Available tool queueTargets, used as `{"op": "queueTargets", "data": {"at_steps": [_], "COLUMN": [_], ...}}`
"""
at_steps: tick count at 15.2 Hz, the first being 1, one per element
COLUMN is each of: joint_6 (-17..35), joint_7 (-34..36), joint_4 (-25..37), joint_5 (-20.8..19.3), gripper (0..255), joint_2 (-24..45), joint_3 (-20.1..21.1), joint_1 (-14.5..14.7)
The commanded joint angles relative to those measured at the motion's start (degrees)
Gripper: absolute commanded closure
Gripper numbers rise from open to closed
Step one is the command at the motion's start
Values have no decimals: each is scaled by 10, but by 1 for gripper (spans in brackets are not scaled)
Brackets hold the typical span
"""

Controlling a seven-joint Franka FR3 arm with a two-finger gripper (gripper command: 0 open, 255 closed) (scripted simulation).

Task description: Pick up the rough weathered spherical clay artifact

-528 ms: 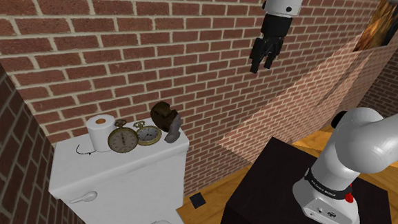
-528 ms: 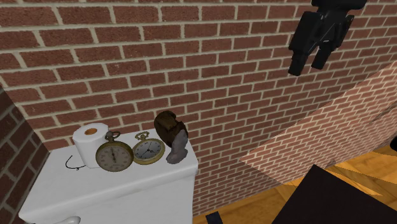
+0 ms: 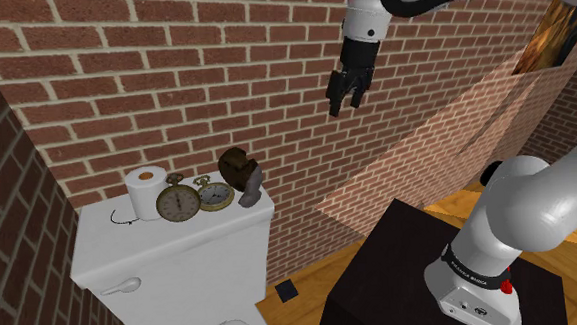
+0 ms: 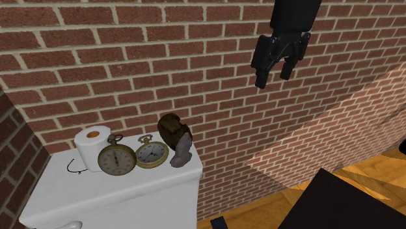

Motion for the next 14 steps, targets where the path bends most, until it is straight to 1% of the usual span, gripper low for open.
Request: {"op": "queueTargets", "data": {"at_steps": [1,8,14], "joint_6": [23,89,118], "joint_7": [12,44,79], "joint_4": [15,90,183], "joint_5": [-2,-32,-77], "gripper": [0,0,0], "joint_2": [38,187,322], "joint_3": [15,54,79], "joint_1": [4,9,19]}}
